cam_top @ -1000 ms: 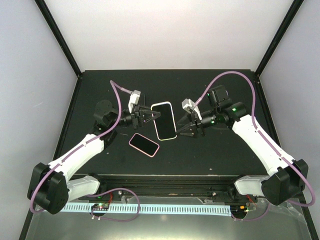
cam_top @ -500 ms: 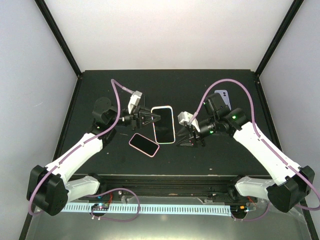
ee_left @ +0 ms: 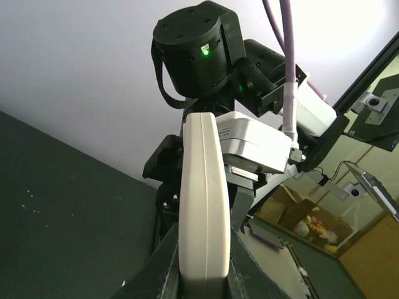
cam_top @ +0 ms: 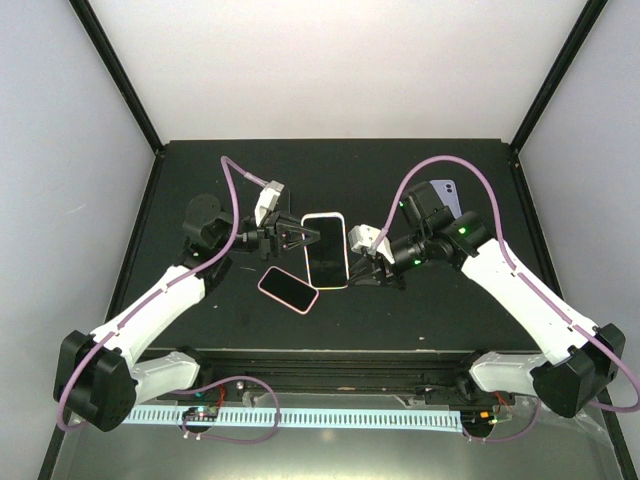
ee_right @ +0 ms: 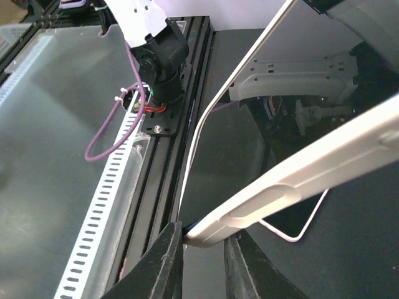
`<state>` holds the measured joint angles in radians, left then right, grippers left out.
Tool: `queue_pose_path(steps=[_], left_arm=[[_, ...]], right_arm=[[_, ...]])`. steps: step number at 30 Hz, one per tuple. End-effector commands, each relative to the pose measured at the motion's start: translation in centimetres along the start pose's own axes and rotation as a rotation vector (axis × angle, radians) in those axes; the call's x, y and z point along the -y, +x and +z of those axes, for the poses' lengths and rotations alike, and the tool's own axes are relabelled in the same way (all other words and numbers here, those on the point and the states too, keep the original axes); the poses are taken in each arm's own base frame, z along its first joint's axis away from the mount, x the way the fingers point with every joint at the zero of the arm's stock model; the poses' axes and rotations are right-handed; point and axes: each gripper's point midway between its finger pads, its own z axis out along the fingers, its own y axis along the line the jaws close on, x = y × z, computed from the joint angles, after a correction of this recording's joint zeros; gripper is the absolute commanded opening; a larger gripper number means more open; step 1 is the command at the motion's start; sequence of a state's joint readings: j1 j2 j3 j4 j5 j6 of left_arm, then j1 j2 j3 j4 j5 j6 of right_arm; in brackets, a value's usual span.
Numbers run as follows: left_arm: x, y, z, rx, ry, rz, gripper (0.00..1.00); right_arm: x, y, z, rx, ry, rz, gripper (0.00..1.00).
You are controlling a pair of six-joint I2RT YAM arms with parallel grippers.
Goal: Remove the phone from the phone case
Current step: Remove the phone case from the phone.
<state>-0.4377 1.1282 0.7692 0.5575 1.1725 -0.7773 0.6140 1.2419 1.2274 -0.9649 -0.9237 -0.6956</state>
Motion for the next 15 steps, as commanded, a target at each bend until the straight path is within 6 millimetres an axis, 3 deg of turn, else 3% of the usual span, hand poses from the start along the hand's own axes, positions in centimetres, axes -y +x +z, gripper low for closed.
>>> queue_pose_path(steps=[1, 9, 15], left_arm=[[3.5, -2.3, 0.1, -0.011, 0.092, 0.045, 0.02], [5.5, -2.5, -0.1, -0.046, 0.138, 0.003, 0.02], [6.3, -2.6, -0.2, -0.054, 0.158, -0.018, 0.02]], right_arm=[[1.4, -0.6, -0.3, -0.054, 0.048, -0.172, 0.17], [4.1, -1.3, 0.0, -0.077, 0.109, -0.218, 0.13], [5.7, -0.7, 0.4, -0.072, 0.172, -0.201, 0.07]])
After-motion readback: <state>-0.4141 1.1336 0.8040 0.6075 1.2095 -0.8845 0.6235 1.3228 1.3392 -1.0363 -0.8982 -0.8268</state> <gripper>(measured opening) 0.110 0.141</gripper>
